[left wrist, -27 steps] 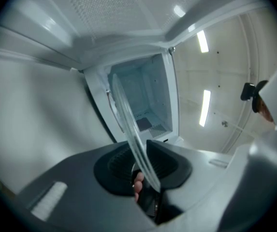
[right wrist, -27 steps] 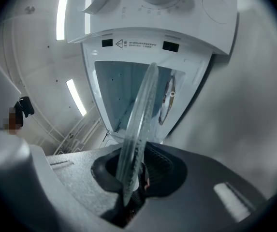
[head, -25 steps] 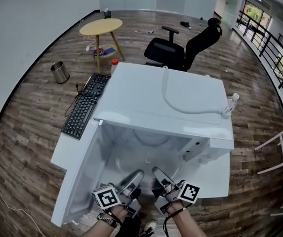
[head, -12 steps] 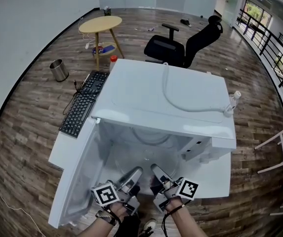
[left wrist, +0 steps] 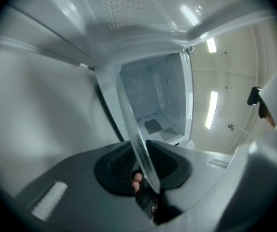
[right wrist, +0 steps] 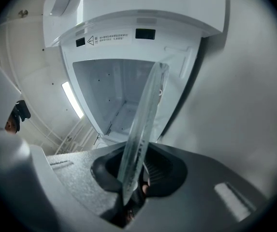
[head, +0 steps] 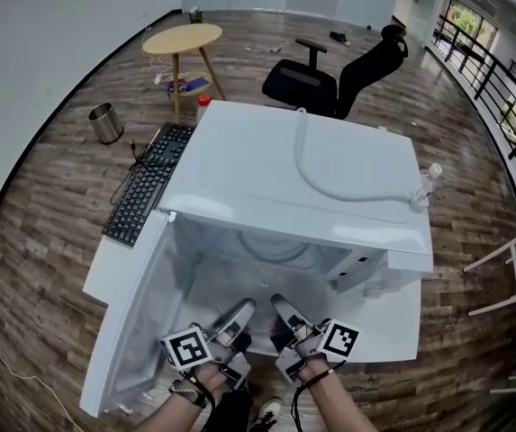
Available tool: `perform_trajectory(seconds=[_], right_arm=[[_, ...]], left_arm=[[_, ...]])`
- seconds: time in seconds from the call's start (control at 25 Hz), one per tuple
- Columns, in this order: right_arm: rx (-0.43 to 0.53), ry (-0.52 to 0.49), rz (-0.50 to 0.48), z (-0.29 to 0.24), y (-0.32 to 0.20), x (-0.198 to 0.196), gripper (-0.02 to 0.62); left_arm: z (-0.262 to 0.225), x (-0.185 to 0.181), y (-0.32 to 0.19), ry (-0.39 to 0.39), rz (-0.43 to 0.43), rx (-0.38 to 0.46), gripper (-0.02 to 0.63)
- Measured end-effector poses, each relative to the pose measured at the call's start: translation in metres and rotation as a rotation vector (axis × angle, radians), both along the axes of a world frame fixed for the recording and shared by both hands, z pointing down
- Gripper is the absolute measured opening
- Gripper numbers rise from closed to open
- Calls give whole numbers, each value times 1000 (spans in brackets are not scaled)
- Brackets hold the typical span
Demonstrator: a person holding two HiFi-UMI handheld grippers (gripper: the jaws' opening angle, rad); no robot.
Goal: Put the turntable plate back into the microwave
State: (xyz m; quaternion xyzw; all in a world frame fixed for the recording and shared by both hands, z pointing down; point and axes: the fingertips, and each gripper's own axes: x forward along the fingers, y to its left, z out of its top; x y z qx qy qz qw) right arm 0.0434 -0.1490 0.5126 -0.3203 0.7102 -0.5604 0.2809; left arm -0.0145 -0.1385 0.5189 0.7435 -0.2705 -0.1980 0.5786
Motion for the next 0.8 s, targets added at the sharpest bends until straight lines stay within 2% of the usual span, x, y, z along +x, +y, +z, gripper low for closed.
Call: perform_trajectory(seconds=[0.12, 0.48, 0.6, 0.8], right_arm=[[0, 1, -2, 1, -3, 1, 52], [5, 27, 29, -3, -18, 3, 58], [14, 70, 35, -4, -22, 4, 67], [8, 72, 38, -2, -23, 5, 69]], left_arm=[[-2, 2, -2, 45, -15, -23, 74], [-14, 7, -19, 118, -45, -40, 63], [-15, 8, -24, 127, -51, -44, 63], [-12, 9, -27, 129, -59, -53, 62]])
